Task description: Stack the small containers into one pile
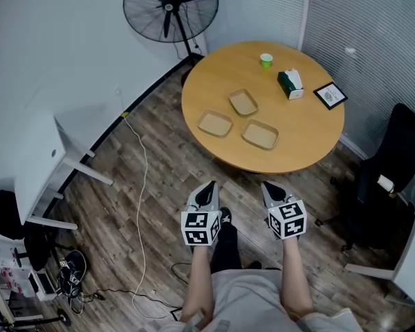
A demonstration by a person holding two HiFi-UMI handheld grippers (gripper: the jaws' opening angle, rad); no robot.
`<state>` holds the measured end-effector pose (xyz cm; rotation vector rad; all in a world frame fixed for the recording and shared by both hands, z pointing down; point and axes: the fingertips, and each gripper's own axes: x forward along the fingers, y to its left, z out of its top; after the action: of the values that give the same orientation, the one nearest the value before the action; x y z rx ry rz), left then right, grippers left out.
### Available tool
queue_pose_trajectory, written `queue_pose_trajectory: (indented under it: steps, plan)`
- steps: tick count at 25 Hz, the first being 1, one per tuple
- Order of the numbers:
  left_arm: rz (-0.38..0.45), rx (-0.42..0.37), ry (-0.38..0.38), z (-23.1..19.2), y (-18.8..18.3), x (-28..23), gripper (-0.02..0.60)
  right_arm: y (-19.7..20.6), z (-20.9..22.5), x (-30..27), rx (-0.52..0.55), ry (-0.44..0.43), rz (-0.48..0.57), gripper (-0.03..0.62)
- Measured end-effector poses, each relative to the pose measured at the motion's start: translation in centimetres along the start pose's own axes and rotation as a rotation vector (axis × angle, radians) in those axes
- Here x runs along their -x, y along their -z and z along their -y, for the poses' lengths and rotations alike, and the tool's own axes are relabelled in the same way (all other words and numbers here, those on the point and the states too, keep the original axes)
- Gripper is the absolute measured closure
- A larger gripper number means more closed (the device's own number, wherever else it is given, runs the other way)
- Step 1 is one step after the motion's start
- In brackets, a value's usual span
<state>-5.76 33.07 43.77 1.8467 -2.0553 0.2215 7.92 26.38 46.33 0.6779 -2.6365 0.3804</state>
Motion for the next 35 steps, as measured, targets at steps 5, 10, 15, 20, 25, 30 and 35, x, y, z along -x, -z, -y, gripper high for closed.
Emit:
queue_pose_trajectory:
  steps: [5,10,15,20,25,30,35]
  plan:
    - [-0.022,-0.008,0.023,-3.3,-2.4,-5.4,0.577,-2.7,2.1,-5.3,-0.001,0.017,-0.018,0.594]
    - [-0.047,-0.033,0.043,-7.3,-4.7,-10.1,0.578,-5.2,3.4,-10.7,-0.021,0.042,-0.029,0.595]
    - [-0.085,-0.057,0.067,-11.4,-6.1,-14.7,0.577,-6.9,4.3,-15.9,-0.052,0.083,-0.041,0.594]
    - [-0.127,-0.058,0.087,-15.3,-6.4,-19.2,0.578,-7.6,5.0,-20.9,-0.083,0.122,-0.061,0.594]
    - [-0.179,-0.065,0.112,-18.3,-5.8,-22.6,0.577,-7.4,5.4,-24.4,-0.129,0.179,-0.084,0.594]
    - [-0.249,-0.101,0.124,-20.4,-3.2,-25.7,0.577,-5.2,6.4,-27.0,-0.202,0.236,-0.097,0.594]
    - [-0.315,-0.135,0.152,-22.3,-1.0,-29.1,0.577,-3.1,7.6,-29.8,-0.279,0.284,-0.120,0.594]
